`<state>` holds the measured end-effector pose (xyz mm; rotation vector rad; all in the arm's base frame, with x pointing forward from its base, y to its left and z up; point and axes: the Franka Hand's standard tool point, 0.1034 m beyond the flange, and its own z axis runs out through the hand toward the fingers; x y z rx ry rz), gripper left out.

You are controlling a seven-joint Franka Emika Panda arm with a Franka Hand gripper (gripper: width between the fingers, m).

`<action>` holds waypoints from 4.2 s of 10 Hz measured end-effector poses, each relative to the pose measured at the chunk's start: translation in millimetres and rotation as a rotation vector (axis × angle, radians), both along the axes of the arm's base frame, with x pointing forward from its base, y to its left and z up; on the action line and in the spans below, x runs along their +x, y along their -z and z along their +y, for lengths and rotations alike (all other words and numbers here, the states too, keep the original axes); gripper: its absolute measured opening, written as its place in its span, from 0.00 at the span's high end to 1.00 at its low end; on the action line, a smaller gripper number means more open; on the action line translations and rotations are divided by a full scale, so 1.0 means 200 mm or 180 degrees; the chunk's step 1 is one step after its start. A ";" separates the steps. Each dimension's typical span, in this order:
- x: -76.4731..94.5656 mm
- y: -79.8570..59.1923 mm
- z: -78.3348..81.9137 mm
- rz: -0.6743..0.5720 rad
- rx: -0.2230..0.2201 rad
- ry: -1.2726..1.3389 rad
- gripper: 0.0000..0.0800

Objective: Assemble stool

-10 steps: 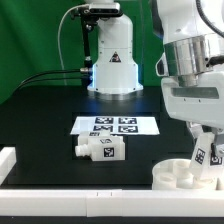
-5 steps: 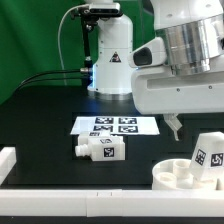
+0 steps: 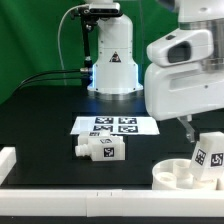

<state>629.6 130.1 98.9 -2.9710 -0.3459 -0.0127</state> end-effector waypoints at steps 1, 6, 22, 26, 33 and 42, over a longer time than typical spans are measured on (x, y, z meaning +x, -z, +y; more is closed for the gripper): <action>0.00 0.00 -0.01 -0.0032 -0.0011 -0.0193 0.19; -0.01 0.04 -0.02 -0.0237 -0.0165 -0.2094 0.19; 0.02 0.14 -0.07 -0.0243 -0.0528 -0.3031 0.58; 0.00 0.15 -0.05 0.0006 -0.0389 -0.1105 0.58; -0.01 0.15 -0.08 0.0019 -0.0160 0.1516 0.58; -0.01 0.16 -0.08 0.0317 0.0084 0.4307 0.51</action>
Offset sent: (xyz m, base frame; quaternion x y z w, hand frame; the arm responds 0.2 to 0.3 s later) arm 0.0000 0.0000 0.0000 0.0000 0.0000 -0.1938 0.9810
